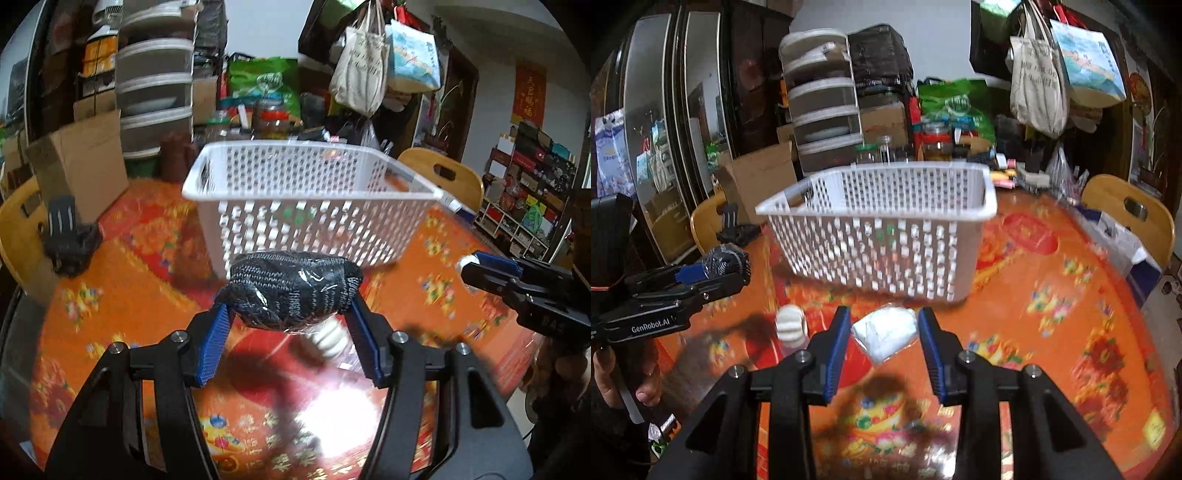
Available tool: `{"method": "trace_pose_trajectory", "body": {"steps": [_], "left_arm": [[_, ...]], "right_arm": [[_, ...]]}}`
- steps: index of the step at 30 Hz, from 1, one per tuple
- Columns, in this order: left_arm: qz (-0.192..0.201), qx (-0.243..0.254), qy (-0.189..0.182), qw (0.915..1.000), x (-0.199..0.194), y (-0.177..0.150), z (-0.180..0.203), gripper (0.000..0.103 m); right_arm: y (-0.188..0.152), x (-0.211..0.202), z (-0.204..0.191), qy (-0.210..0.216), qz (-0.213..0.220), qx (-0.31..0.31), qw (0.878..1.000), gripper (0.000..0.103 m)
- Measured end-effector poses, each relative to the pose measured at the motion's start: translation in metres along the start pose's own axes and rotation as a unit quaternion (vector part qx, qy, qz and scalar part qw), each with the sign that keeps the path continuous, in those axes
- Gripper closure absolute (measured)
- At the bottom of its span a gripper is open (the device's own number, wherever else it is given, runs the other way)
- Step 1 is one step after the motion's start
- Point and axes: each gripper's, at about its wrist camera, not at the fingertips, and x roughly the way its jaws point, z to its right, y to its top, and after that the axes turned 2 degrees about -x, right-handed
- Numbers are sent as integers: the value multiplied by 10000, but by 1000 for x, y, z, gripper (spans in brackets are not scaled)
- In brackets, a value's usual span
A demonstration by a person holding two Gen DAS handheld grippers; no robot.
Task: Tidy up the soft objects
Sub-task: 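Carry the black pouch and tissue packet with both tools over the basket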
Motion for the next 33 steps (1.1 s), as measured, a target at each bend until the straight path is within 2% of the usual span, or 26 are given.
{"method": "trace_pose_trajectory", "body": {"steps": [10, 22, 27, 33], "left_arm": [[226, 161, -132, 9995, -20, 56, 15, 45], [277, 147, -181, 9993, -17, 119, 24, 45], [109, 142, -54, 9998, 5, 148, 26, 45], [-314, -20, 219, 9993, 57, 176, 13, 45]], "right_arm": [[58, -24, 7, -67, 306, -176, 9994, 66], [107, -13, 4, -12, 289, -266, 9992, 66], [129, 10, 9, -74, 126, -244, 9996, 66], [148, 56, 17, -176, -362, -277, 9988, 66]]}}
